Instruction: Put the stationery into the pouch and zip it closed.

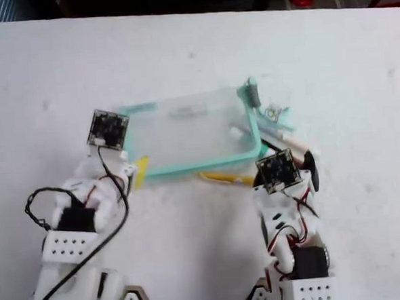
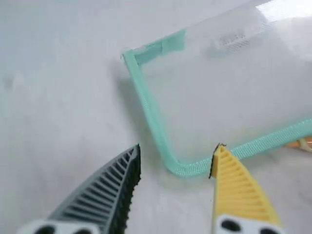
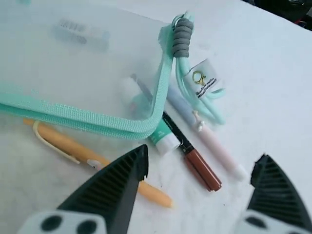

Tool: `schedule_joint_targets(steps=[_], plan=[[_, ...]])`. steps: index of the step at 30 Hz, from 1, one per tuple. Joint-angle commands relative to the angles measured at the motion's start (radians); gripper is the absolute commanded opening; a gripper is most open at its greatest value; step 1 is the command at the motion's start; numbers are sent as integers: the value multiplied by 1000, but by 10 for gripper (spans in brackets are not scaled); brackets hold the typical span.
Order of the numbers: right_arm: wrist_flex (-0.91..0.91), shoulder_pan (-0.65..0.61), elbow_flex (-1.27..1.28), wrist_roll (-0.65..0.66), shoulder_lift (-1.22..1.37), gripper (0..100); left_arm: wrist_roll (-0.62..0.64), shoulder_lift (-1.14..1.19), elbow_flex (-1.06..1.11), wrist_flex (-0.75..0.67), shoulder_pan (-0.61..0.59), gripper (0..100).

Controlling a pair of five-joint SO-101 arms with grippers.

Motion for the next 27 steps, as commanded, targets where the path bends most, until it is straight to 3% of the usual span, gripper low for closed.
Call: schedule_joint_targets(steps=[1,6,10,16,22,27], plan=[[5,28,-115,-17,-4,322,6,4,-55,12,-4,249],[8,148,-273,-68,-1,322,12,-4,-48,2,-8,249],[16,153,-388,-74,93,322,14,-7,-25,-57,-36,249],[21,71,-652,-81,618,322,83,-7,8,-124,-58,249],[209,-84,-1076,-75,1162,322,97,-7,12,-124,-58,249],[302,-110,-1373,-81,1498,322,97,-7,14,-124,-53,249]])
